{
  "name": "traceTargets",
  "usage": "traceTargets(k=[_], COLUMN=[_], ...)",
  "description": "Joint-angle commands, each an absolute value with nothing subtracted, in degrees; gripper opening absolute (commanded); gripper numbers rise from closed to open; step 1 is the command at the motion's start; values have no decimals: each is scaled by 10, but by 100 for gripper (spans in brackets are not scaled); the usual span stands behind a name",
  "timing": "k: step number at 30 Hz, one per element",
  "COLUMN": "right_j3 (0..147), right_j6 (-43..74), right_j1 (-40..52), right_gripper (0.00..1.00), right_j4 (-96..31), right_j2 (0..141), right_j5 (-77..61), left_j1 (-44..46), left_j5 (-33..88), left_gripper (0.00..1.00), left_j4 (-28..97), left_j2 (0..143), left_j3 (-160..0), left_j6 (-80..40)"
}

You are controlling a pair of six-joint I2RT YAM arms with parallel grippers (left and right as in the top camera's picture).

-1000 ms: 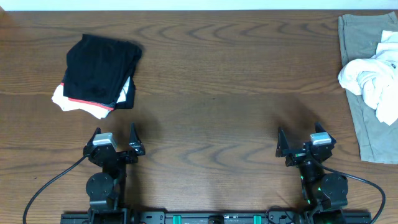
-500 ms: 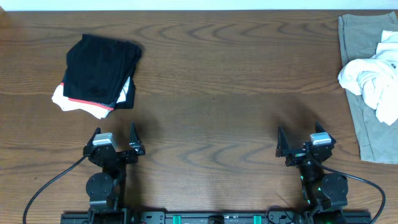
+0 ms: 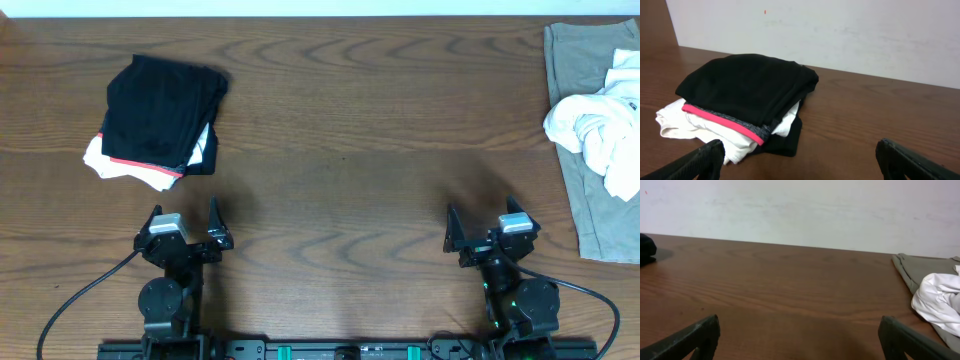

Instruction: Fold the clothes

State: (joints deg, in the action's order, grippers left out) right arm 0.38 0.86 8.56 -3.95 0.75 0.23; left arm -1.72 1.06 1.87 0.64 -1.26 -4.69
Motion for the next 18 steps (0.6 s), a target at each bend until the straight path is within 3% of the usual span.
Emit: traceTargets(k=[1, 9, 18], right_j3=[3, 30, 234], right_j6=[16, 44, 62], right_j1=[92, 92, 92], right_gripper=[99, 99, 99], right_j4=[-32, -43, -172], right_j2=[7, 6, 28], right_j5=[6, -20, -6], left_j1=[-15, -15, -15], left_j5=[-9, -9, -9], left_gripper=[98, 98, 98], left_j4=[41, 41, 41], left_j2=[3, 3, 3], left_j3=[-2, -2, -2], left_j6=[-51, -51, -51])
